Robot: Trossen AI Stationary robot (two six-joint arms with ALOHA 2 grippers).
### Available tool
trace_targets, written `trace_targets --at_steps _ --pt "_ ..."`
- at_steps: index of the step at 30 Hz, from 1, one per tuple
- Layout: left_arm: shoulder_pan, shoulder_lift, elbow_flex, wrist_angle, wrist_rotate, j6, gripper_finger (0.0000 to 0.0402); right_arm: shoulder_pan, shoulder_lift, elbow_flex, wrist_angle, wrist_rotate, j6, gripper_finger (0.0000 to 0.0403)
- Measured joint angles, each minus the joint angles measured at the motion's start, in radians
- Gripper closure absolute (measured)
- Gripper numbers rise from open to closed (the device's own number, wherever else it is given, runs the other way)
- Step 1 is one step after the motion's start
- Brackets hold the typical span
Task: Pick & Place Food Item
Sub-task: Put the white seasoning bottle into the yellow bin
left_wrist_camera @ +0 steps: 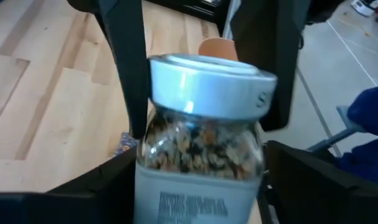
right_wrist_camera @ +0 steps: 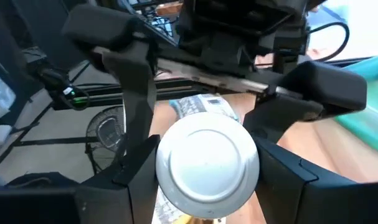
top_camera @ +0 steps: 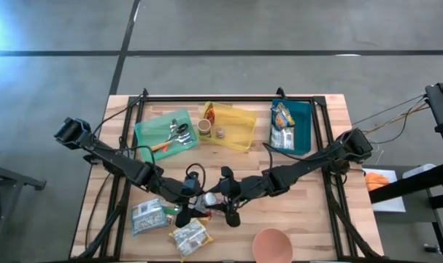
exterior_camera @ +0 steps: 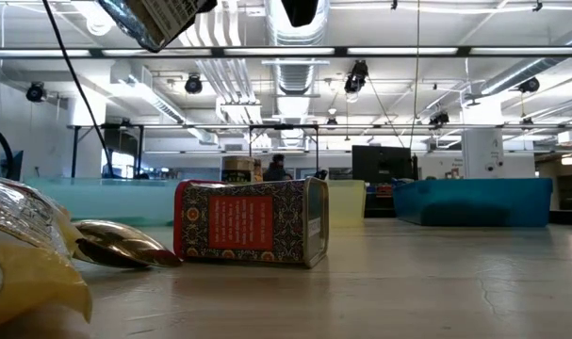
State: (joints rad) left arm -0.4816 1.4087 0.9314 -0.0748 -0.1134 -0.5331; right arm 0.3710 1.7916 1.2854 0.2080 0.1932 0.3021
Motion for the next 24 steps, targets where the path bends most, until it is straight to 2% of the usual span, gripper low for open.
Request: trace_targets --at_steps 5,9,18,24 --pt "-0.001 -0.039 0.0 -0.043 0.006 -0.002 0.0036 0.001 0.0 0.0 -0.033 0.003 0.013 0.0201" --pt "0.0 -0.105 0.0 -0.129 0.001 -0.01 0.0018 -0.006 -0.005 0.002 -0.079 0.058 0.037 0.0201" --pt "-0.002 -0.281 -0.002 -0.316 0.0 0.005 0.0013 -0.124 -0.048 0.036 -0.331 0.092 0.16 0.0201" --pt "-0.003 -0.388 -0.002 -0.494 0.001 -0.021 0.0012 -0.23 -0.079 0.091 -0.504 0.098 0.162 0.0201"
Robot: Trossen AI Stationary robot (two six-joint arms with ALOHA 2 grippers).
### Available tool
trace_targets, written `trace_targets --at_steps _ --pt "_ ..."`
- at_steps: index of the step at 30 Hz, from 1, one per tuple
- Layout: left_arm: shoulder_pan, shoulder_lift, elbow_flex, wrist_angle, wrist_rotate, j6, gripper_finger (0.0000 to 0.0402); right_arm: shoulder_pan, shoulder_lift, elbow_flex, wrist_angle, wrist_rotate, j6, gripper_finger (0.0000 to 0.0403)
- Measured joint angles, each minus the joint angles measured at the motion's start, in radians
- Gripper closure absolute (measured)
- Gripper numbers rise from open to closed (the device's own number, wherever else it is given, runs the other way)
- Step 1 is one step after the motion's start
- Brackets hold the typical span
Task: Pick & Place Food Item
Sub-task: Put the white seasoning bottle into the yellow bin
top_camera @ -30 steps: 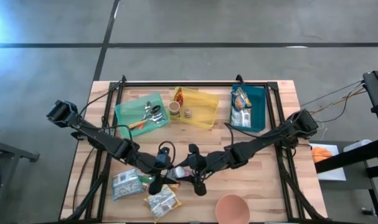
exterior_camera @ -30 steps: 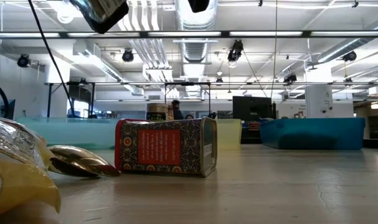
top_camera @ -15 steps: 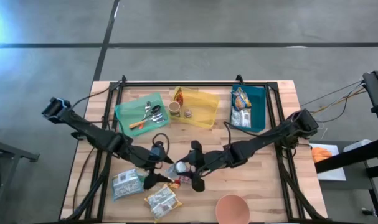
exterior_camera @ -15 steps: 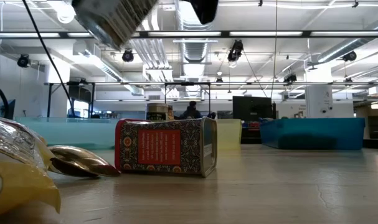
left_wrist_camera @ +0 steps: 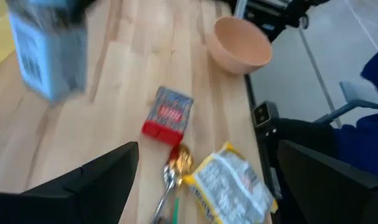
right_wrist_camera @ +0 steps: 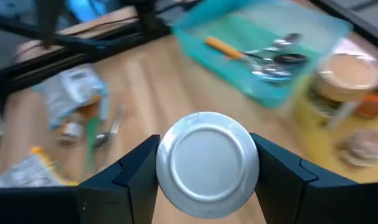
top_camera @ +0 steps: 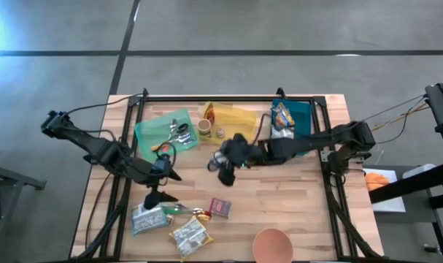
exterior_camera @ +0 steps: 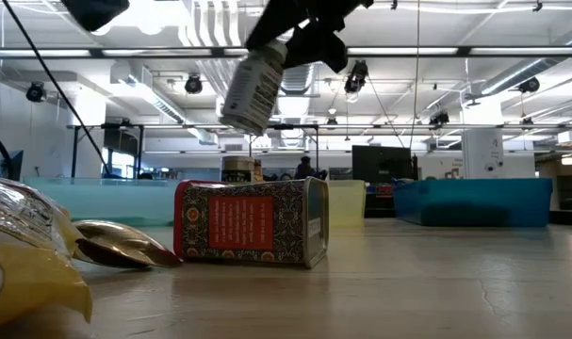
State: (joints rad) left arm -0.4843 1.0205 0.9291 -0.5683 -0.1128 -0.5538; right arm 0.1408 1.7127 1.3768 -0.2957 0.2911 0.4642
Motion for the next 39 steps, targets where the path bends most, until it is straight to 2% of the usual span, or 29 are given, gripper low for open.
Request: trace_targets --at_steps 10,19,31,39 --pt "-0.001 -0.057 -0.002 -0.158 0.0 -0.023 0.0012 -0.239 -0.01 0.095 -0.261 -0.001 0.025 0.0201" --pt "-0.001 -0.062 -0.003 -0.331 0.0 -0.023 0.0012 -0.449 -0.009 0.074 -0.325 -0.038 0.073 0.0201" --pt "0.0 -0.111 -0.003 -0.28 -0.02 -0.02 0.0012 -0.561 0.119 0.089 -0.295 -0.072 0.094 0.0201" --pt "0.0 -0.107 -0.003 -0.281 -0.037 -0.016 0.0012 -0.589 0.256 0.267 -0.292 -0.078 0.116 0.0201"
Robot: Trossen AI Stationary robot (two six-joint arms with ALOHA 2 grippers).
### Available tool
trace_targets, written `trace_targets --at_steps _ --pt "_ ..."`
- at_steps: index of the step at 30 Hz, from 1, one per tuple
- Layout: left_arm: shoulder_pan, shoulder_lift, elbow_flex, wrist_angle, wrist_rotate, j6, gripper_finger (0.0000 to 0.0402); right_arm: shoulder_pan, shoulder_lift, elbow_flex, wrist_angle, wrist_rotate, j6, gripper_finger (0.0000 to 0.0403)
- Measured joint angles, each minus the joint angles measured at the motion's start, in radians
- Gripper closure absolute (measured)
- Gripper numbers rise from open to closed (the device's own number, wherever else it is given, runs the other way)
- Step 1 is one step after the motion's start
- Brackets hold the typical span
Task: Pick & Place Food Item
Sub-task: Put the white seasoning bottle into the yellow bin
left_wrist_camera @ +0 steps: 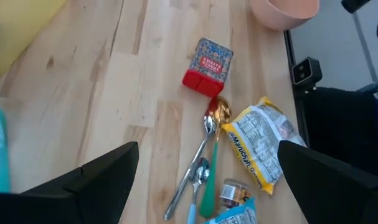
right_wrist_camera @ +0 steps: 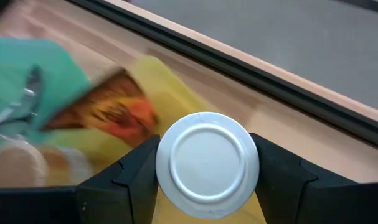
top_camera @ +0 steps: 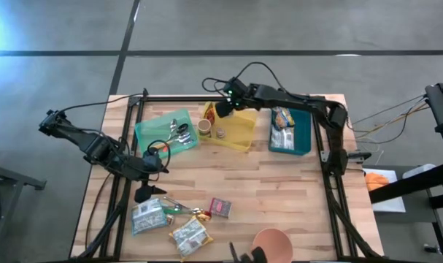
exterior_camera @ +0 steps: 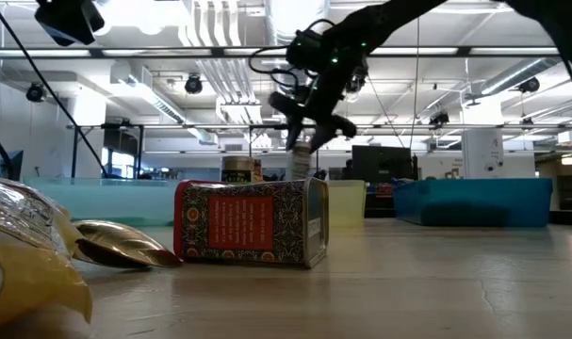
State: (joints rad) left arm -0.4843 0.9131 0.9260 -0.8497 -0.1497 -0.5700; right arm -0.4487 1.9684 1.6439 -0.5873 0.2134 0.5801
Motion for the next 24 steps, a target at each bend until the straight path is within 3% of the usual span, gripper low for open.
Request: trace_targets --at_steps 7,13,24 --pt "0.0 0.0 0.0 0.0 -0.008 0.021 0.0012 0.008 0.2 0.268 -0.145 -0.011 -0.011 0.0201" --pt "0.0 0.0 -0.015 0.0 -0.008 0.016 0.0012 0.026 0.341 0.458 -0.317 0.05 -0.05 0.0201" --pt "0.0 -0.002 -0.041 -0.008 0.008 -0.042 0.0012 0.039 0.362 0.514 -0.304 0.047 -0.023 0.0201"
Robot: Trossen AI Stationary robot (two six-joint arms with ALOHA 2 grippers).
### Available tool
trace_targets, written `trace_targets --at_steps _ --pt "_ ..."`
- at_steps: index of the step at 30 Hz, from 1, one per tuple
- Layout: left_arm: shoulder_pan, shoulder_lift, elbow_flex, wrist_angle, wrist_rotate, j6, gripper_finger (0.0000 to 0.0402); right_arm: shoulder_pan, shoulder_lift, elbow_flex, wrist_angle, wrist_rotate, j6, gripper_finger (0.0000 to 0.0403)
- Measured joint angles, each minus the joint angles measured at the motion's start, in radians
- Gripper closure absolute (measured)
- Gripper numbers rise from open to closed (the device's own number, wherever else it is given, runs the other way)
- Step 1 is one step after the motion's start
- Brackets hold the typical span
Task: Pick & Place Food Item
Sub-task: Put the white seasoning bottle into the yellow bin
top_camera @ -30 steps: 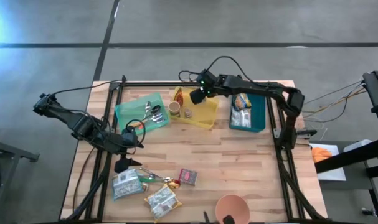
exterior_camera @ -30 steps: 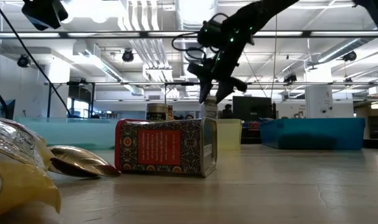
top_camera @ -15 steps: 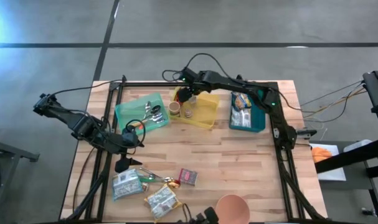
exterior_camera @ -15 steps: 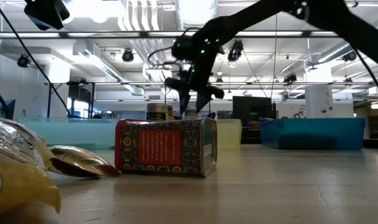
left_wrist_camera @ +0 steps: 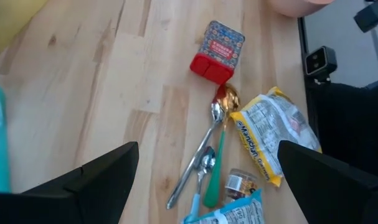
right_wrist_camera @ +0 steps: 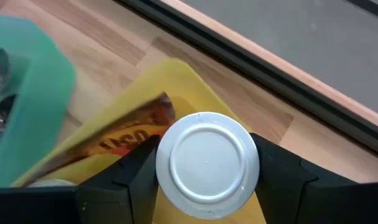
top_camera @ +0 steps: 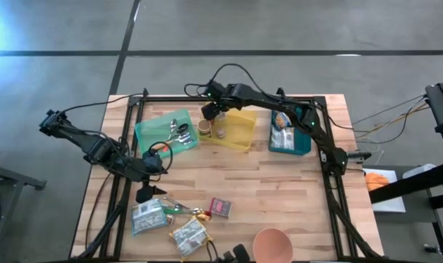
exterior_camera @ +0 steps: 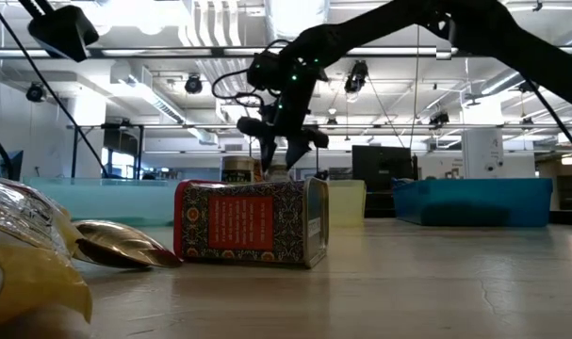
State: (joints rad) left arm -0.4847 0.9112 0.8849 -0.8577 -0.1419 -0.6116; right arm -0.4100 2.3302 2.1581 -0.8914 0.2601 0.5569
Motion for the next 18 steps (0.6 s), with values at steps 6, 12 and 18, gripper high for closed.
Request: trace_targets --at_steps 6,12,18 --pt "0.0 0.0 -0.005 0.0 0.012 -0.033 0.0012 0.002 0.0 -0.027 0.005 0.001 0.02 0.0201" --pt "0.0 0.0 -0.007 -0.002 0.022 -0.044 0.0012 0.003 -0.001 -0.032 0.02 0.003 0.033 0.0201" --pt "0.0 0.0 -0.007 -0.002 0.03 -0.044 0.0012 0.005 -0.001 -0.035 0.029 0.003 0.05 0.0201"
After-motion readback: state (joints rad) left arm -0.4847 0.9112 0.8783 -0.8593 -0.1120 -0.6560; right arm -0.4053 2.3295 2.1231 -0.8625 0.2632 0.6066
